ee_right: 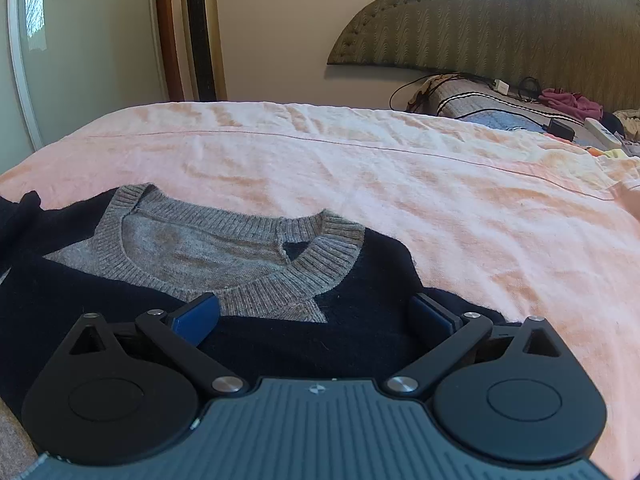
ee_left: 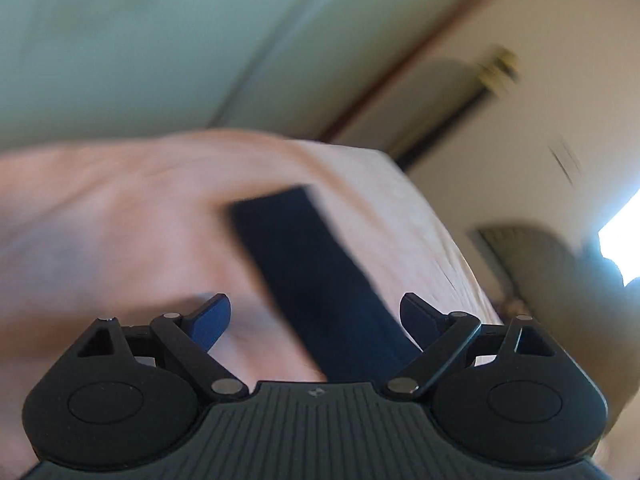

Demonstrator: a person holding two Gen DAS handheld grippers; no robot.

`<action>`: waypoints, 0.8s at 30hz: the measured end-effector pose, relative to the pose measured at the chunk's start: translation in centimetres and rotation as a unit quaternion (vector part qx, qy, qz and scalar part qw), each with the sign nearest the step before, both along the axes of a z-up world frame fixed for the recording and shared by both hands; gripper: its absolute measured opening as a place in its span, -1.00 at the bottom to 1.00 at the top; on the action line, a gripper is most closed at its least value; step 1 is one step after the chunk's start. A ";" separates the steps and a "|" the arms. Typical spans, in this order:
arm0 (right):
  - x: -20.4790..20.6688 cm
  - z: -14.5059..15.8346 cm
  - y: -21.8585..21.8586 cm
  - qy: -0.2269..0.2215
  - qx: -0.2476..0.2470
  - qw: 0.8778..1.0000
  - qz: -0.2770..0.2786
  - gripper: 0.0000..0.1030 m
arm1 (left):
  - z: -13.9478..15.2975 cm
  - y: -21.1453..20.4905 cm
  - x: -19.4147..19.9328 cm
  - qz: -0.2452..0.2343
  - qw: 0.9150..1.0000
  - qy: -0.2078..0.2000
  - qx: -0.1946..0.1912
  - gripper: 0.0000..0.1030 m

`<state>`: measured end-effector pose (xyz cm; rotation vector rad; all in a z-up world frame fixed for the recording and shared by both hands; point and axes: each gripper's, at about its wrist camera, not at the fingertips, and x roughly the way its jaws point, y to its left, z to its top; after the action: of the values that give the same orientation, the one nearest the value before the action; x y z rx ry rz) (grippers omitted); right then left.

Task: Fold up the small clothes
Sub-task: 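Grasp the other navy sleeve cuff with the left gripper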

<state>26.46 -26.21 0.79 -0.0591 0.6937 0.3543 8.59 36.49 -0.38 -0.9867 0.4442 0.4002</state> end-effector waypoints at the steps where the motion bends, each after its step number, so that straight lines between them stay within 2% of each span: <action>1: 0.0 0.0 0.0 0.000 0.000 1.000 -0.001 0.94 | -0.4 1.2 -0.3 0.000 0.999 -0.023 -0.028 0.76; 2: -0.1 0.0 0.0 -0.001 -0.001 1.000 -0.001 0.94 | -0.5 1.8 -0.3 0.004 0.999 -0.027 -0.039 0.75; 4: -0.1 0.0 0.0 -0.001 -0.002 1.000 -0.003 0.95 | -0.5 1.7 0.4 0.003 0.999 -0.033 -0.036 0.70; 5: -0.1 0.0 0.0 -0.001 -0.002 1.000 -0.003 0.95 | -0.6 1.4 1.3 -0.005 0.999 -0.033 -0.032 0.41; 6: -0.1 0.0 0.1 -0.001 -0.003 1.000 -0.004 0.95 | -1.0 1.2 2.2 -0.015 0.999 -0.023 -0.033 0.03; 7: 0.0 0.0 0.1 -0.001 -0.002 1.000 -0.004 0.96 | -1.4 1.0 3.4 -0.021 0.999 -0.007 -0.033 -0.09; 8: 0.0 0.0 0.0 0.000 -0.002 1.000 -0.004 0.96 | -1.6 0.7 4.1 -0.021 1.000 -0.004 -0.014 -0.29; 10: 0.0 0.0 0.0 0.000 -0.002 1.000 -0.005 0.96 | -1.5 0.0 5.0 -0.016 0.999 0.001 0.029 -0.31; 11: 0.0 0.0 0.1 0.000 -0.002 1.000 -0.005 0.96 | -1.4 0.0 5.2 -0.011 0.999 0.005 0.038 -0.31; 13: 0.0 -0.1 0.0 0.000 -0.001 1.000 -0.005 0.96 | -1.0 -0.4 5.7 -0.006 0.998 0.030 0.054 -0.63; 14: 0.0 -0.1 0.0 0.000 0.000 1.000 -0.005 0.96 | -0.6 -0.6 6.0 -0.003 0.996 0.056 0.073 -0.88; 16: 0.1 0.0 -0.1 0.000 0.004 1.000 -0.005 0.96 | 1.0 -2.2 6.3 -0.002 0.992 0.062 0.114 -0.89; 18: 0.1 0.0 -0.3 0.001 0.008 1.000 -0.006 0.96 | 3.6 -5.6 6.2 -0.021 0.984 0.042 0.171 -0.89; 20: 0.1 0.0 -0.3 0.001 0.009 1.000 -0.006 0.97 | 6.0 -10.9 6.4 -0.070 0.973 0.006 0.222 -0.89; 21: 0.1 0.0 -0.3 0.001 0.011 1.000 -0.006 0.97 | 7.0 -14.1 6.7 -0.104 0.962 -0.010 0.251 -0.89; 22: 0.1 0.0 -0.4 0.001 0.013 1.000 -0.006 0.97 | 7.7 -17.9 6.7 -0.140 0.947 -0.028 0.286 -0.89; 24: 0.0 0.0 -0.4 0.001 0.016 1.000 -0.007 0.97 | 8.1 -25.8 6.3 -0.220 0.905 -0.065 0.358 -0.89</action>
<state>26.50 -26.61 0.82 -0.0244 0.6897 0.3520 14.89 10.69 7.76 -0.1771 0.3426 0.0628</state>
